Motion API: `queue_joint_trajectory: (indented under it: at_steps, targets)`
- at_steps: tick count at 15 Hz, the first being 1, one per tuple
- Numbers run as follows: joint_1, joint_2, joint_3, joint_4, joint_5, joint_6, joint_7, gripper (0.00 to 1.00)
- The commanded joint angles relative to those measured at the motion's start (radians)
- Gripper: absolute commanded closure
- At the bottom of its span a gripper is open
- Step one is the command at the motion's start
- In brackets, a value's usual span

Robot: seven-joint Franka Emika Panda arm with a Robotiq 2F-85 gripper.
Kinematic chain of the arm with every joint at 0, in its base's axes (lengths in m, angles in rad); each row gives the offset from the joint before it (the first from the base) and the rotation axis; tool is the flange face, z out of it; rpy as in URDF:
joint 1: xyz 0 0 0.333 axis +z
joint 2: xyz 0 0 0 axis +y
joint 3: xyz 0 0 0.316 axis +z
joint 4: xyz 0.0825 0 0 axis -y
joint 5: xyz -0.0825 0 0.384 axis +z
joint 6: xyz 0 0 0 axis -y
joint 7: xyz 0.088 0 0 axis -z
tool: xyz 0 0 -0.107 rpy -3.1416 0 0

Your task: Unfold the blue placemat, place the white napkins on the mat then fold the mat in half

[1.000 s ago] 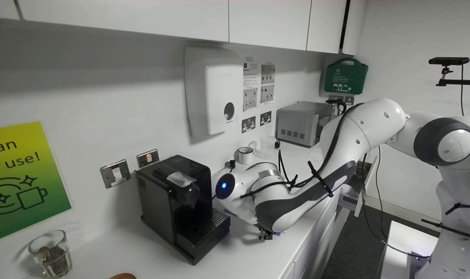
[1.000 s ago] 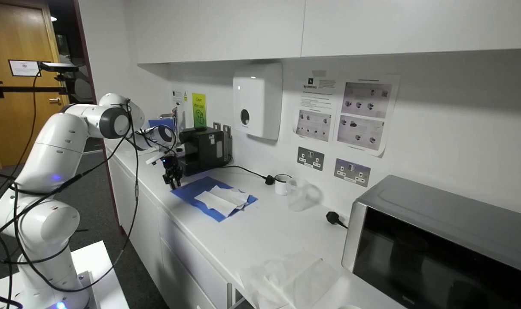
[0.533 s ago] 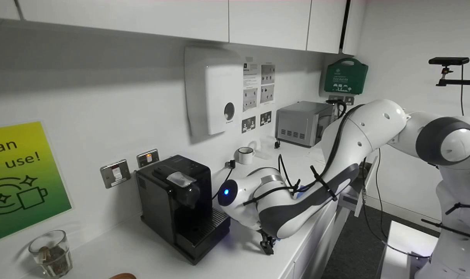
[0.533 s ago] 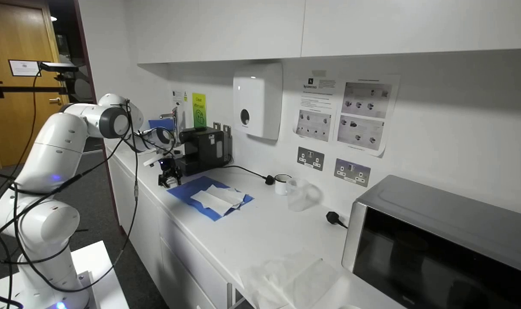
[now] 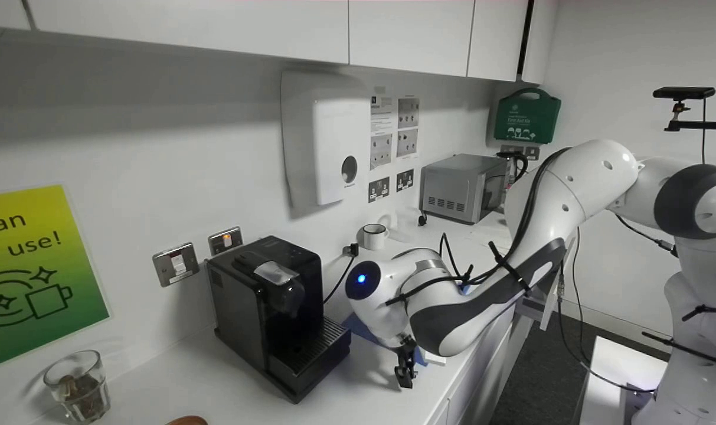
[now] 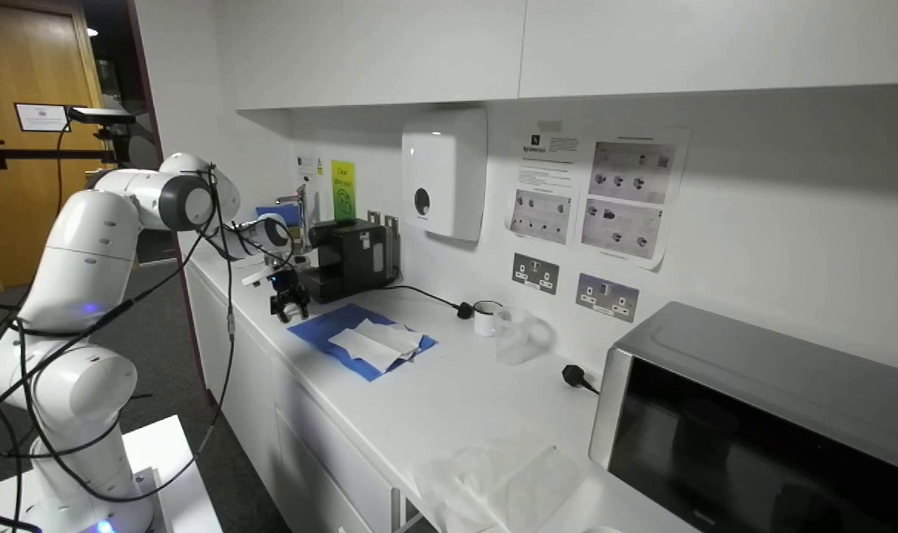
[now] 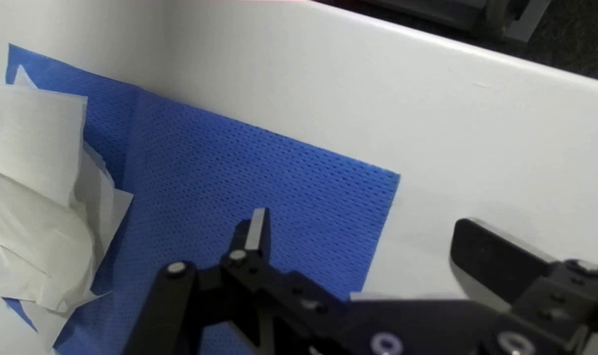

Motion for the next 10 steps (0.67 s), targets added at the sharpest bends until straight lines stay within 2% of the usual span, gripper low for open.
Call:
queue_joint_trajectory:
  at_steps: [1, 6, 10]
  targets:
    - [-0.019, -0.188, 0.024, -0.233, 0.009, 0.135, 0.093, 0.00]
    - [-0.033, -0.307, 0.056, -0.425, -0.029, 0.225, 0.155, 0.00]
    - [-0.043, -0.301, 0.069, -0.469, -0.144, 0.213, 0.090, 0.00]
